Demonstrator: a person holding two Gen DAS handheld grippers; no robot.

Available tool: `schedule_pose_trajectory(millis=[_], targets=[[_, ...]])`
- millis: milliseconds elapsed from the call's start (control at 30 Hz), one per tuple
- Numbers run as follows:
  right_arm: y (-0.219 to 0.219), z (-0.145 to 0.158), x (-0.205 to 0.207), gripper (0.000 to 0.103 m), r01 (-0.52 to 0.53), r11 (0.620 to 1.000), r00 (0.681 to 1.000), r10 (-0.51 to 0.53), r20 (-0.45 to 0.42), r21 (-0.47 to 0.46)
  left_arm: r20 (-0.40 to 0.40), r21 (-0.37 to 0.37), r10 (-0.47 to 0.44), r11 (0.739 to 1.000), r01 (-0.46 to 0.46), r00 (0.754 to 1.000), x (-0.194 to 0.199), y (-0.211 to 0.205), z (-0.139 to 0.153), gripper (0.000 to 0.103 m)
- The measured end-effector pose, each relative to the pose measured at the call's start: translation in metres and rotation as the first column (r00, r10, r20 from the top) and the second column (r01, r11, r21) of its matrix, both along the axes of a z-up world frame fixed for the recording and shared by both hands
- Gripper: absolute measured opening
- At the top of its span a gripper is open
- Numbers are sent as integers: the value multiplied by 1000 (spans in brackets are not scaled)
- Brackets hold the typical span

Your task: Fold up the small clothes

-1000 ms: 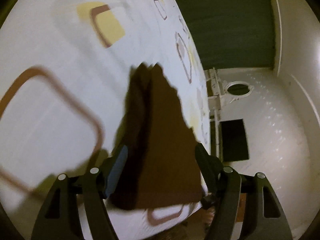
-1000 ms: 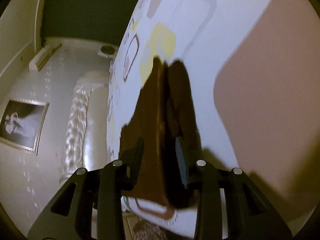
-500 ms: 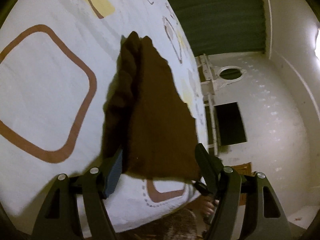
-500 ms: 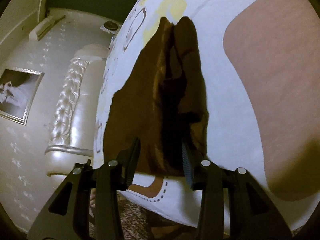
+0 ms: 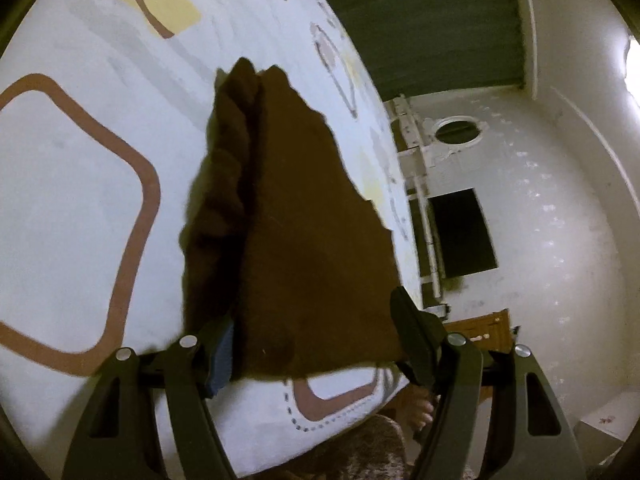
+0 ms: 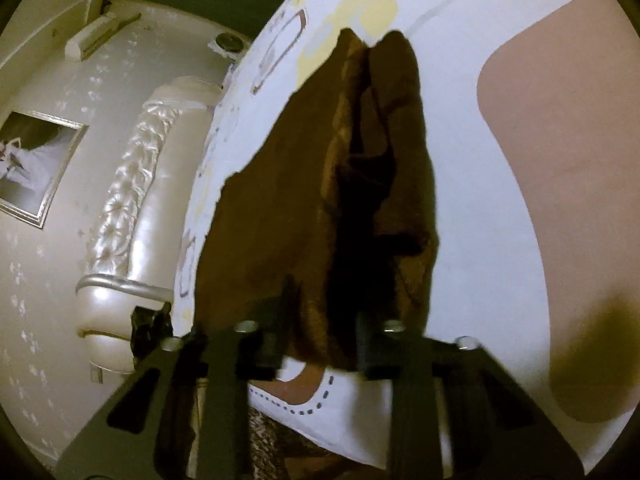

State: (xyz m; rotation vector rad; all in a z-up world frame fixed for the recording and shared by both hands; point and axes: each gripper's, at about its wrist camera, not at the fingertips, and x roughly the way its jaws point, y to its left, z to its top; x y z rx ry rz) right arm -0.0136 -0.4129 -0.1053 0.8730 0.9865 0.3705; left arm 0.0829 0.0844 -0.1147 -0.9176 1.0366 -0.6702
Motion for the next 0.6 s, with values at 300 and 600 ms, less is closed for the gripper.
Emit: schedule_pose_trajectory(millis=[300, 600], targets=[[-7, 11, -8, 4, 25, 998, 1000, -24, 16, -50, -62, 294, -101, 949, 115, 993, 10, -29, -2, 6], [-16, -15, -26, 3, 44, 999, 998, -45, -48, -14, -72, 255, -86, 961, 102, 994, 6, -15, -9, 4]])
